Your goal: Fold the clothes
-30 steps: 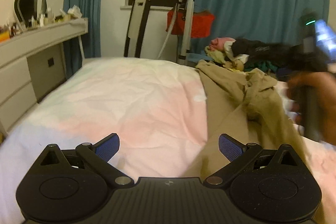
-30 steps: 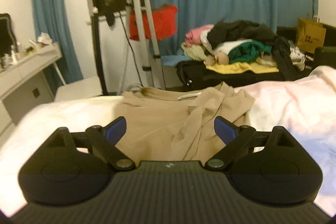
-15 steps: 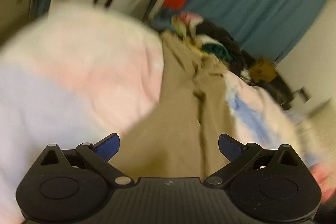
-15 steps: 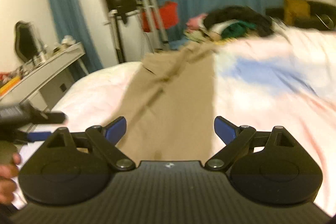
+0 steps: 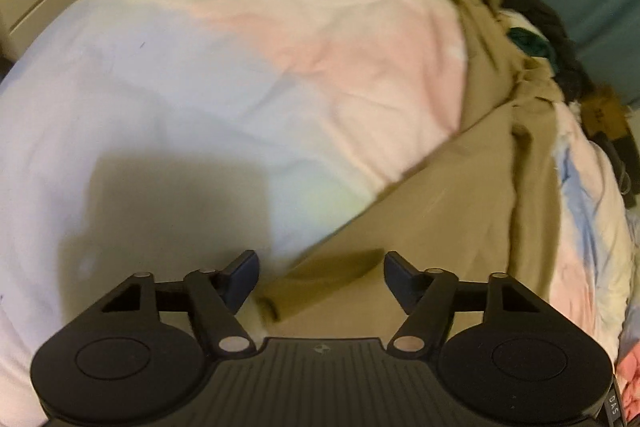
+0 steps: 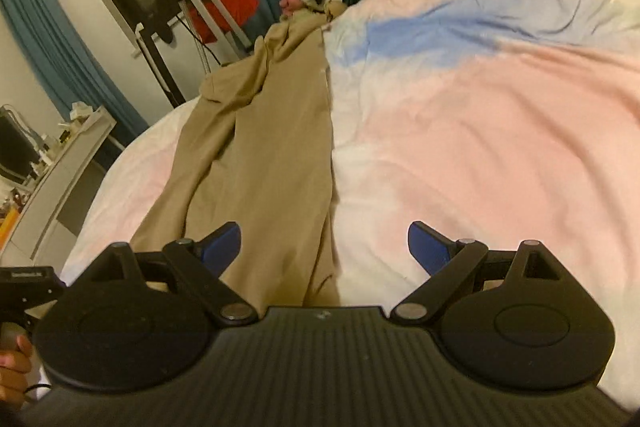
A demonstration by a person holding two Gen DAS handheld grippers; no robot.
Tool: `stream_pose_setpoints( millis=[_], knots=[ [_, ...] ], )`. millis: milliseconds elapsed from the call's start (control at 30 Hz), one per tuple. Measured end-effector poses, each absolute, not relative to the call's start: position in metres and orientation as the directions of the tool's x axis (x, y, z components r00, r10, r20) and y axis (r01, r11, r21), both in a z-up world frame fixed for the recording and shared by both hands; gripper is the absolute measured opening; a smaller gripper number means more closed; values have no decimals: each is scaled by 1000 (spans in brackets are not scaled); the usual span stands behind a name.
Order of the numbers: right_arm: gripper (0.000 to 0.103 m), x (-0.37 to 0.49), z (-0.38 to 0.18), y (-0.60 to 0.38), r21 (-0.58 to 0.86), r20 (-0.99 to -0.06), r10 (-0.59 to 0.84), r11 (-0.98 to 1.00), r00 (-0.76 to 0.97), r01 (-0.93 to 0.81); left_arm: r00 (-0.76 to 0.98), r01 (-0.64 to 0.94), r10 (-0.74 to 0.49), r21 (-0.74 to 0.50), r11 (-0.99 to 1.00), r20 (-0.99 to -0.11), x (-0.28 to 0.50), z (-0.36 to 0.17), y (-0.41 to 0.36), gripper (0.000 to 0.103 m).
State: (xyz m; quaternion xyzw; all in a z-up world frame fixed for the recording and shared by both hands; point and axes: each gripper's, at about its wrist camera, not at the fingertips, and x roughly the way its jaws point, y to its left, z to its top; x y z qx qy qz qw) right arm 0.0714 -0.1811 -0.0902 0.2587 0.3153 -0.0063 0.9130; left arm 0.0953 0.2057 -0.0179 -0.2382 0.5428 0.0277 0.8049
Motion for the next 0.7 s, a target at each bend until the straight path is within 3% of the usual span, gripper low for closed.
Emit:
stream_pose_setpoints(
  millis=[100, 133, 167, 200, 400, 567, 700],
  knots=[
    [92, 73, -94, -184, 488, -585, 156, 851, 796, 192, 391, -286, -186, -312, 906, -901, 95, -19, 198, 51],
    [92, 74, -95, -184, 495, -586, 158, 846, 795, 198, 387, -267, -177, -293, 918, -905, 95, -19, 194, 38],
    [92, 73, -96, -186, 505, -588, 162, 839, 793, 203, 386, -246, -166, -275, 929, -907, 95, -18, 189, 17],
    [92, 73, -97, -187, 514, -589, 167, 832, 791, 208, 397, -221, -156, -260, 940, -904, 92, -14, 183, 13],
    [92, 70, -98, -193, 547, -586, 178, 807, 790, 224, 543, 24, -119, -126, 992, -831, 55, 26, 135, 7],
    [92, 68, -97, -198, 564, -578, 181, 793, 795, 230, 672, 273, -171, 26, 962, -720, 3, 54, 82, 6],
    [92, 66, -95, -201, 578, -569, 181, 783, 802, 232, 687, 417, -230, 114, 902, -689, -29, 47, 42, 6]
  ],
)
